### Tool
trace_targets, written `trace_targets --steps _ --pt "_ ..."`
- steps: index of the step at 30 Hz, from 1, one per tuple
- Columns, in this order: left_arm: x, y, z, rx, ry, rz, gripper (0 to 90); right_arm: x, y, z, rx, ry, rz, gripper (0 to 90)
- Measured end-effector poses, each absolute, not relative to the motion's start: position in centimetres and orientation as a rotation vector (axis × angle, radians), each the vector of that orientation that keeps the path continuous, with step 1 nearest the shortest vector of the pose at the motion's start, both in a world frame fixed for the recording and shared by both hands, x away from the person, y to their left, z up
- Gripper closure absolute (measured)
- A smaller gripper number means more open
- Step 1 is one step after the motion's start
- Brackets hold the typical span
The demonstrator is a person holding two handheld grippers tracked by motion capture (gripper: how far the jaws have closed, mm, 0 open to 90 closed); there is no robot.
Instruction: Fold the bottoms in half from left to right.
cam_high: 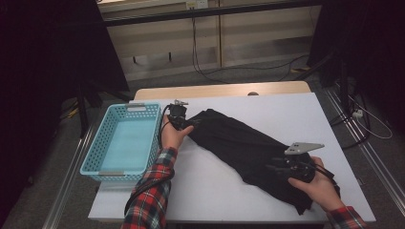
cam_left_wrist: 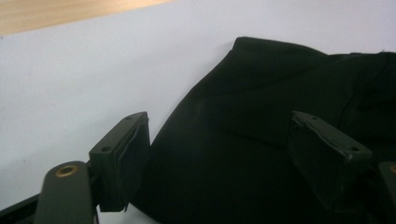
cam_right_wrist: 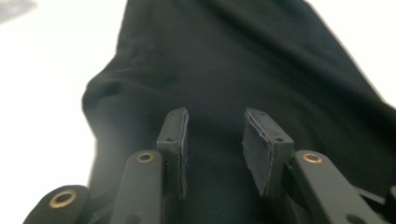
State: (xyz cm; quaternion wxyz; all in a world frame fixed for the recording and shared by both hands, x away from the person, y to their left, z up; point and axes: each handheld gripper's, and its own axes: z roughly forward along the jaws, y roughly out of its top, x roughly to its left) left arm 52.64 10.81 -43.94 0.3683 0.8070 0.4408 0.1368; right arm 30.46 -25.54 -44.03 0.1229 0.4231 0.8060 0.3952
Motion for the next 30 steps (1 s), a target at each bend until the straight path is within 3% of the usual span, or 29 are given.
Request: trace_targets --steps 4,12,20,21,25,30 --pt "52.5 10.9 -43.7 2.064 1.126 0.353 21.7 30.0 -24.3 -44.3 1.193 2.399 1.179 66.4" --pt "52.4 10.9 -43.7 2.066 1.133 0.355 20.3 29.7 -22.8 -44.5 1.131 2.477 1.248 68.3" --pt "52.4 10.7 -43.9 2.080 1.130 0.361 20.3 28.9 -20.1 -45.2 0.979 2.538 1.157 63.7" --pt "52.4 10.7 -43.9 2.083 1.130 0.361 20.3 28.9 -20.0 -45.3 0.966 2.533 1.140 65.0" --pt "52.4 10.9 -43.8 2.086 1.133 0.362 20.3 28.8 -20.0 -45.2 0.925 2.523 1.094 84.3" --pt "52.3 11.3 -43.9 2.079 1.146 0.370 20.3 28.1 -20.4 -44.5 0.932 2.569 1.146 86.0"
